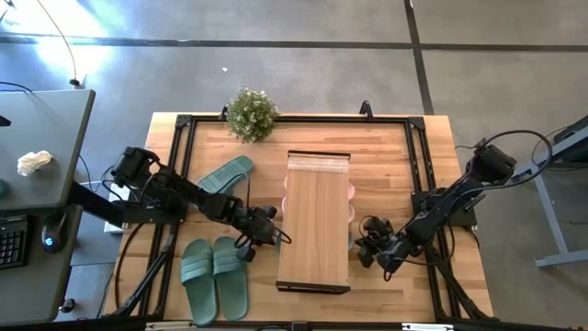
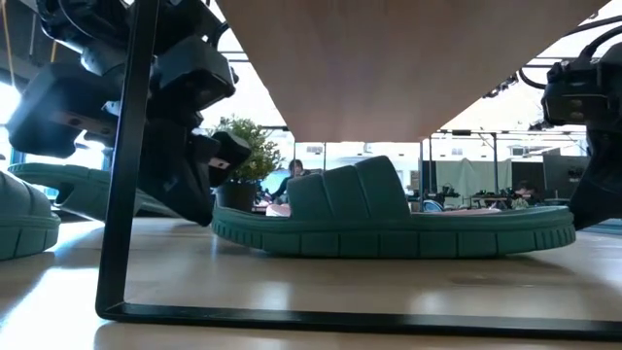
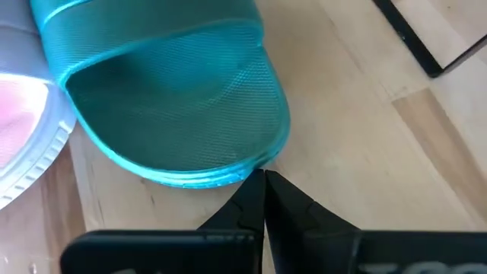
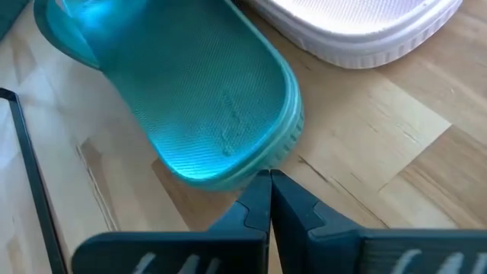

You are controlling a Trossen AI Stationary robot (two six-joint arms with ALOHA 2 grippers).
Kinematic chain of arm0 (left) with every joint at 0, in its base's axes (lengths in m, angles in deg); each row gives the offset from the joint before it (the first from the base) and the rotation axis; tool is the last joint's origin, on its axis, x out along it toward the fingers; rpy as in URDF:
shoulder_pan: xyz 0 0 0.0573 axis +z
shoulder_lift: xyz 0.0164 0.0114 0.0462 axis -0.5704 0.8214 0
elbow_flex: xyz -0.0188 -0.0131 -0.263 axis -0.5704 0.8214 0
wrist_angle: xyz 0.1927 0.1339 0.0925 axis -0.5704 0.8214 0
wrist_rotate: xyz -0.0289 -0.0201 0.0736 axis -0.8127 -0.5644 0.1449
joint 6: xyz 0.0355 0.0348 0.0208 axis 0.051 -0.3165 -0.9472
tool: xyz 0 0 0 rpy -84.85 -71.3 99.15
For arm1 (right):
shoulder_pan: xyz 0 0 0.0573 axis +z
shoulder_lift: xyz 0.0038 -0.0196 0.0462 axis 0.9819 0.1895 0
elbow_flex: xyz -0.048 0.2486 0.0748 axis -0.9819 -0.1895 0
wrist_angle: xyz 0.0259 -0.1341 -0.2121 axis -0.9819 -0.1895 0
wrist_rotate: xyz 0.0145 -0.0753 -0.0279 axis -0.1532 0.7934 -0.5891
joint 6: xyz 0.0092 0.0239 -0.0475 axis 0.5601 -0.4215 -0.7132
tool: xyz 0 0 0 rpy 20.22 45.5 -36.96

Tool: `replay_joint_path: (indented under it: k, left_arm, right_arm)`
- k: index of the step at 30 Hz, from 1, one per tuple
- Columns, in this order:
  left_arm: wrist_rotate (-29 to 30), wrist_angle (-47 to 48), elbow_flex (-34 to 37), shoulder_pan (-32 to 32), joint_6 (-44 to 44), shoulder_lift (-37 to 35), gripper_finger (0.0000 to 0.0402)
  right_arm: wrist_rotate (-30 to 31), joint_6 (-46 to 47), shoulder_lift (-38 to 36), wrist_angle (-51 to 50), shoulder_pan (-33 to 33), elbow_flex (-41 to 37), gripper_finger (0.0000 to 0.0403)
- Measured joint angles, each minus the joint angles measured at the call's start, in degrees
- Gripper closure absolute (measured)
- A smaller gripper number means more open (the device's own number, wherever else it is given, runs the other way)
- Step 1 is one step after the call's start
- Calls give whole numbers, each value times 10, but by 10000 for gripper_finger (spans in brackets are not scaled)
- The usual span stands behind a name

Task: Pick and place slides into the shelf
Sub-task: Adjust the slippers under the shelf, then put the top green slipper under the shelf

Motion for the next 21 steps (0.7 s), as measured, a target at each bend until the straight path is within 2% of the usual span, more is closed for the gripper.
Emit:
replay_joint_path:
  k: [8, 13, 17, 21]
  left_arm:
    - [30, 0, 0, 0, 23, 0, 401]
    - [47, 16, 0, 0, 39, -14, 401]
    - [83, 76, 0, 0, 40, -58, 401]
    - [143, 171, 0, 0, 40, -124, 401]
  right_arm:
    - [-2, 1, 0, -6, 0, 0, 403]
    - [0, 66, 0, -60, 4, 0, 403]
    - [0, 101, 0, -105, 14, 0, 403]
    - [5, 108, -1, -123, 18, 0, 403]
